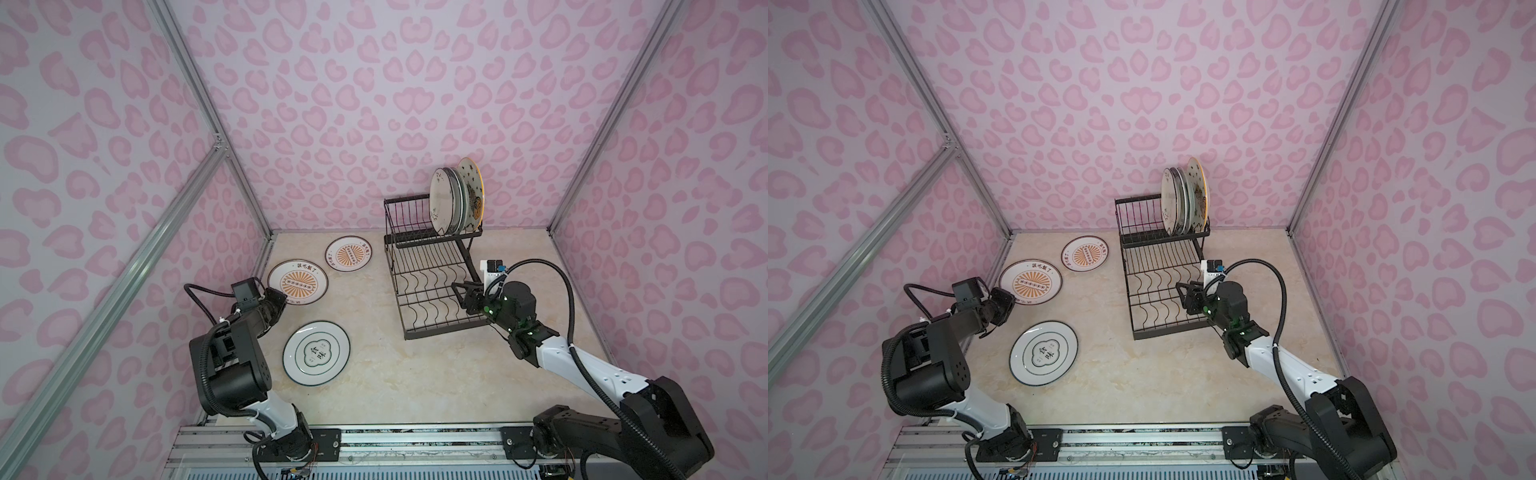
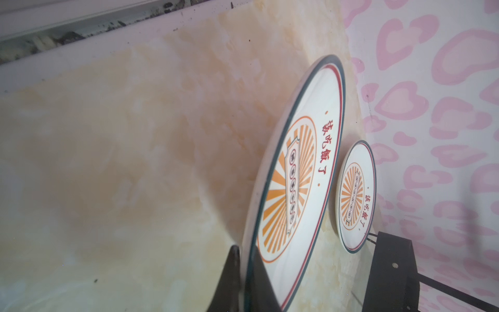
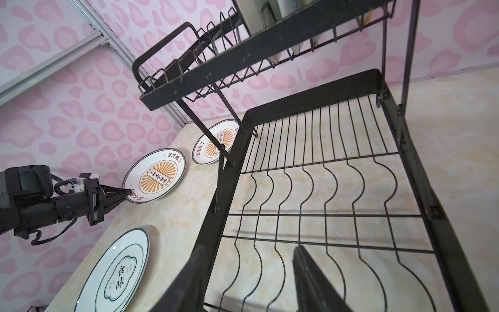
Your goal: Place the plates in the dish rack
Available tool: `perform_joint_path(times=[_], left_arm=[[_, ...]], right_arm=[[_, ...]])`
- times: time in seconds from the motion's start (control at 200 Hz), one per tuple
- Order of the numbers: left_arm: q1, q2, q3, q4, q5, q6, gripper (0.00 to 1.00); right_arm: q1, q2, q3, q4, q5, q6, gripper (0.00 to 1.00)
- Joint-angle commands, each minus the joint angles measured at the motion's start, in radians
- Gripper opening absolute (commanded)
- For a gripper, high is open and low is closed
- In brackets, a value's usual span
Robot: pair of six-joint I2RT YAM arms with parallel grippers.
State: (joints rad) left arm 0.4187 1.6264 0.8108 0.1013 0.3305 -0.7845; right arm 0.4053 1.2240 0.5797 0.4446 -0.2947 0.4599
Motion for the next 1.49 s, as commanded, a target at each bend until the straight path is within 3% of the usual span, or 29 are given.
perform_joint_path(times=[0.0, 0.27, 0.435, 0.73, 1.17, 1.49], left_arm=[[0.000, -0.020, 0.019, 0.019, 0.022, 0.015, 0.04], [0.002, -0.053, 0.046, -0.004, 0.068, 0.020, 0.03], [0.001, -0.049, 0.101, -0.045, 0.170, 0.034, 0.04], [-0.001, -0.076, 0.114, -0.073, 0.252, 0.052, 0.04], [-0.126, -0.118, 0.037, -0.083, 0.288, 0.074, 0.04], [-0.178, -0.189, 0.031, -0.202, 0.332, 0.138, 0.03]], right_arm=[[0.001, 0.008, 0.001, 0.034, -0.003, 0.005, 0.51], [0.001, 0.012, 0.003, 0.037, -0.005, 0.008, 0.51], [0.001, 0.017, 0.009, 0.036, -0.007, 0.010, 0.51], [0.010, 0.032, 0.025, 0.038, -0.014, 0.023, 0.52], [0.034, 0.097, 0.063, 0.041, -0.027, 0.037, 0.57], [0.039, 0.157, 0.085, 0.087, -0.072, 0.088, 0.60]])
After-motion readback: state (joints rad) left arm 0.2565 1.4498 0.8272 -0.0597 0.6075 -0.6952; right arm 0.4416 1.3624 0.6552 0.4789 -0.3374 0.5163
